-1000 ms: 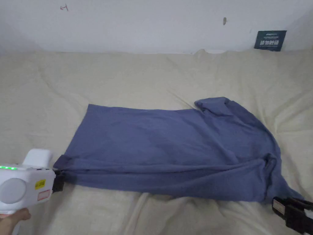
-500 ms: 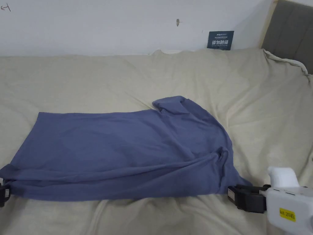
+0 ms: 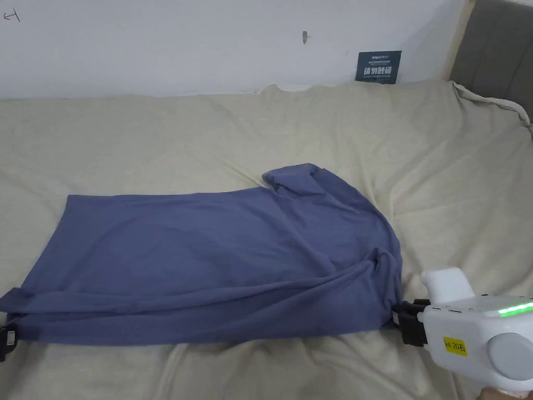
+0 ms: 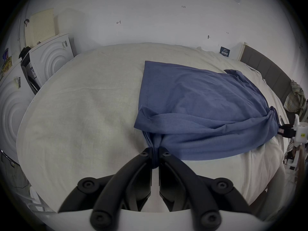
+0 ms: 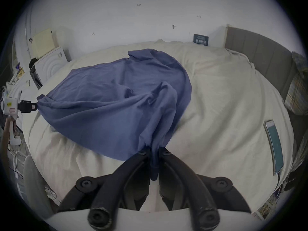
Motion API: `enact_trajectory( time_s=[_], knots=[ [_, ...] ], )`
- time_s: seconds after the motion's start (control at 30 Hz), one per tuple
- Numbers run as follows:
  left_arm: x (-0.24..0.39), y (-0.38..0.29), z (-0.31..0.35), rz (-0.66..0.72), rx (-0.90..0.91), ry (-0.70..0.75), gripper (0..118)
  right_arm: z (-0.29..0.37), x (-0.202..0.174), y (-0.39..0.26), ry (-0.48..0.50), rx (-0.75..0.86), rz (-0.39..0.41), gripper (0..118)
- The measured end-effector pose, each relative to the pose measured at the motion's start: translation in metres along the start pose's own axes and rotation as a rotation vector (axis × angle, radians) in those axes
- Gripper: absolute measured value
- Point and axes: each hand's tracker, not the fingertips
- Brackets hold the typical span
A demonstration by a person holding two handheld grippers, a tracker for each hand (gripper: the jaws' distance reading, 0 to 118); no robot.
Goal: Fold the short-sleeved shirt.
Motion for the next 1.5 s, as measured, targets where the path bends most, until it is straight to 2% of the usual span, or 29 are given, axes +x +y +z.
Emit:
enact_trajectory(
  time_s=[0.23, 0.37, 0.5, 0.67, 0.77, 0.87, 0.93, 0.97, 1.0, 1.03, 1.1, 1.13, 1.17, 1.27, 1.3, 1.33, 1.37, 1.4, 1.43, 1.47, 1.5],
  knots=[
    [-0.005, 0.000, 0.021, -0.004, 0.004, -0.022, 6, 0.034, 0.018, 0.008, 0.023, 0.056, -0.082, 7],
    [-0.009, -0.003, 0.041, 0.020, 0.019, -0.047, 6, 0.066, 0.039, 0.010, 0.083, 0.094, -0.166, 7],
    [-0.007, -0.014, 0.067, 0.005, 0.037, -0.040, 6, 0.091, 0.049, 0.005, 0.086, 0.112, -0.161, 7],
    [0.001, -0.050, 0.086, 0.023, 0.013, -0.029, 6, 0.109, 0.028, -0.027, 0.067, 0.036, -0.140, 7],
    [0.003, -0.082, 0.089, 0.014, -0.083, -0.019, 6, 0.110, 0.028, -0.059, 0.075, -0.023, -0.167, 7],
    [0.000, -0.111, 0.084, 0.037, -0.133, -0.041, 6, 0.101, 0.034, -0.082, 0.090, -0.062, -0.244, 7],
    [-0.004, -0.121, 0.077, 0.067, -0.126, -0.047, 6, 0.095, 0.036, -0.088, 0.092, -0.066, -0.240, 9],
    [-0.004, -0.123, 0.077, 0.078, -0.104, -0.044, 7, 0.095, 0.031, -0.088, 0.085, -0.064, -0.236, 15],
    [-0.006, -0.122, 0.077, 0.095, -0.077, -0.039, 17, 0.096, 0.027, -0.086, 0.055, -0.068, -0.222, 30],
    [-0.005, -0.119, 0.078, 0.103, -0.065, -0.034, 40, 0.094, 0.029, -0.085, 0.024, -0.062, -0.200, 48],
    [-0.004, -0.113, 0.081, 0.069, -0.027, 0.024, 115, 0.098, 0.029, -0.080, 0.003, -0.033, -0.181, 86],
    [-0.004, -0.109, 0.082, 0.067, -0.029, 0.020, 117, 0.101, 0.028, -0.077, 0.003, -0.017, -0.177, 86],
    [-0.005, -0.102, 0.090, 0.082, 0.063, -0.017, 115, 0.107, 0.028, -0.071, 0.005, 0.013, -0.181, 86],
    [-0.005, -0.085, 0.099, 0.146, 0.071, -0.075, 115, 0.119, 0.029, -0.051, 0.049, 0.085, -0.204, 85],
    [-0.002, -0.076, 0.101, 0.135, 0.105, -0.081, 115, 0.123, 0.028, -0.042, 0.065, 0.111, -0.200, 74],
    [-0.001, -0.069, 0.102, 0.138, 0.121, -0.086, 111, 0.126, 0.026, -0.035, 0.084, 0.131, -0.188, 54],
    [0.001, -0.061, 0.103, 0.150, 0.131, -0.097, 98, 0.128, 0.022, -0.026, 0.081, 0.158, -0.167, 21],
    [0.005, -0.050, 0.103, 0.152, 0.139, -0.122, 59, 0.129, 0.017, -0.013, 0.055, 0.180, -0.148, 0],
    [0.008, -0.041, 0.101, 0.155, 0.155, -0.134, 25, 0.128, 0.014, -0.005, 0.025, 0.205, -0.136, 0],
    [0.011, -0.031, 0.097, 0.160, 0.173, -0.107, 3, 0.124, 0.015, 0.004, -0.007, 0.239, -0.132, 0],
    [0.018, -0.022, 0.094, 0.146, 0.177, -0.080, 2, 0.122, 0.012, 0.014, 0.031, 0.220, -0.095, 0]
  ],
)
